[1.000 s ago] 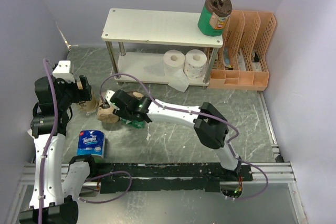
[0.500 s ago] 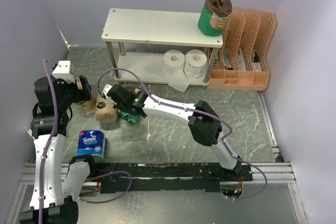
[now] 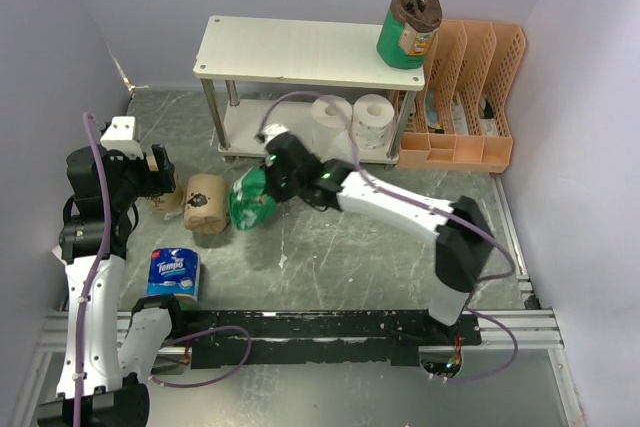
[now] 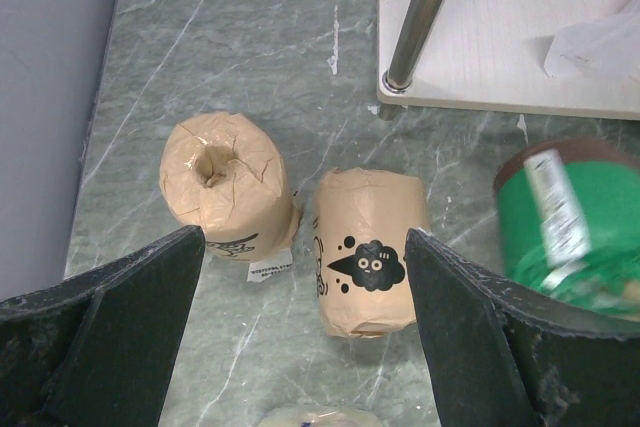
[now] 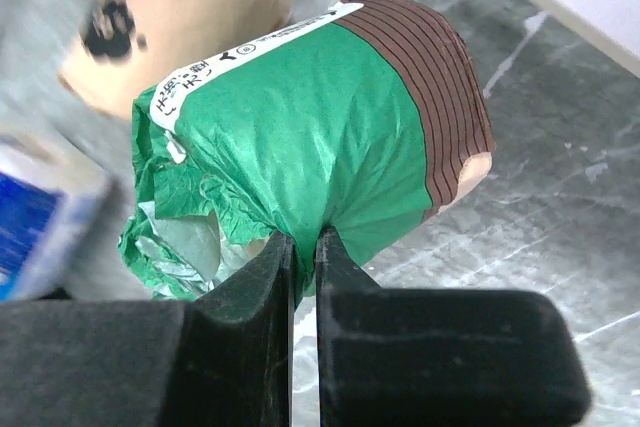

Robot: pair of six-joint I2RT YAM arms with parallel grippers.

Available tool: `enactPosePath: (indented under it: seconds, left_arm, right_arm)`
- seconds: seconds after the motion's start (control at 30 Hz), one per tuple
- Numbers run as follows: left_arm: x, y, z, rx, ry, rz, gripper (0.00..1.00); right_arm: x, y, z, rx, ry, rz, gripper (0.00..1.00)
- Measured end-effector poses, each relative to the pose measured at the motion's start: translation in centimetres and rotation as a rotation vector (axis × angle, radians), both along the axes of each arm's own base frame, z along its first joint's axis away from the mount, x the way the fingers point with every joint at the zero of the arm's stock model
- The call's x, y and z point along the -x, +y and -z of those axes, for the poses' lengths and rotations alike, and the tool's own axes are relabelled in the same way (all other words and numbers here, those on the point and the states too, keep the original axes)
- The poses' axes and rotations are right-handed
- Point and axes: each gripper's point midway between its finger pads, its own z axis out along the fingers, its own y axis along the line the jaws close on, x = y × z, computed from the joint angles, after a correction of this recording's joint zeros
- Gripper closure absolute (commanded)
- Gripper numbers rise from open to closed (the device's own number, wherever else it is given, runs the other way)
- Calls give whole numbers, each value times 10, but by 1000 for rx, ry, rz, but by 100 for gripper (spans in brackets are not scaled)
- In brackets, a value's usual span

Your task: Place and organize the paper towels onto the shelf

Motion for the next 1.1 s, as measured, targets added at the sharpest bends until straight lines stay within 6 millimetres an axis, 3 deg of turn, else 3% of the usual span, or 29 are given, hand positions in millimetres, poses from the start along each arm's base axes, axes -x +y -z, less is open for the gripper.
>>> enactPosePath:
  seconds: [0.13, 0.23, 0.4, 0.53, 0.67, 0.7, 0.73, 0.8, 0.93, 1.03, 1.1]
  left_arm:
    - [0, 0, 0, 0, 0, 0, 6]
    - [0, 0, 0, 1, 2, 0, 6]
    - [-1, 0, 1, 1, 5, 0, 6]
    - [-1, 0, 1, 1, 6, 0, 6]
    - [-1, 0, 2, 1, 6, 0, 6]
    - [-1, 0, 1, 1, 6, 0, 6]
    - [-1, 0, 2, 2, 6, 1, 6]
    - [-1, 0, 1, 2, 6, 1, 6]
    - [-1, -1, 1, 3, 5, 4, 7]
    - [-1, -1, 1, 3, 5, 6, 7]
    - [-1, -1, 1, 4, 5, 6, 6]
  right_arm:
    - [-23, -21, -45, -278, 122, 185, 100]
    - [-31, -22, -64, -441, 218, 272, 100]
    - [-8, -8, -59, -672, 489, 371, 100]
    - [11, -15, -48, -849, 676, 506, 100]
    - [8, -33, -71, -1031, 725, 653, 100]
    - [0, -38, -94, -1108, 698, 684, 100]
    - [-2, -40, -102, -1131, 689, 686, 100]
    - [-15, -46, -148, -1227, 623, 706, 100]
    - [-36, -70, -269, -1483, 444, 691, 100]
    - [-43, -102, -330, -1629, 341, 694, 100]
    - [-53, -124, -358, -1700, 272, 722, 100]
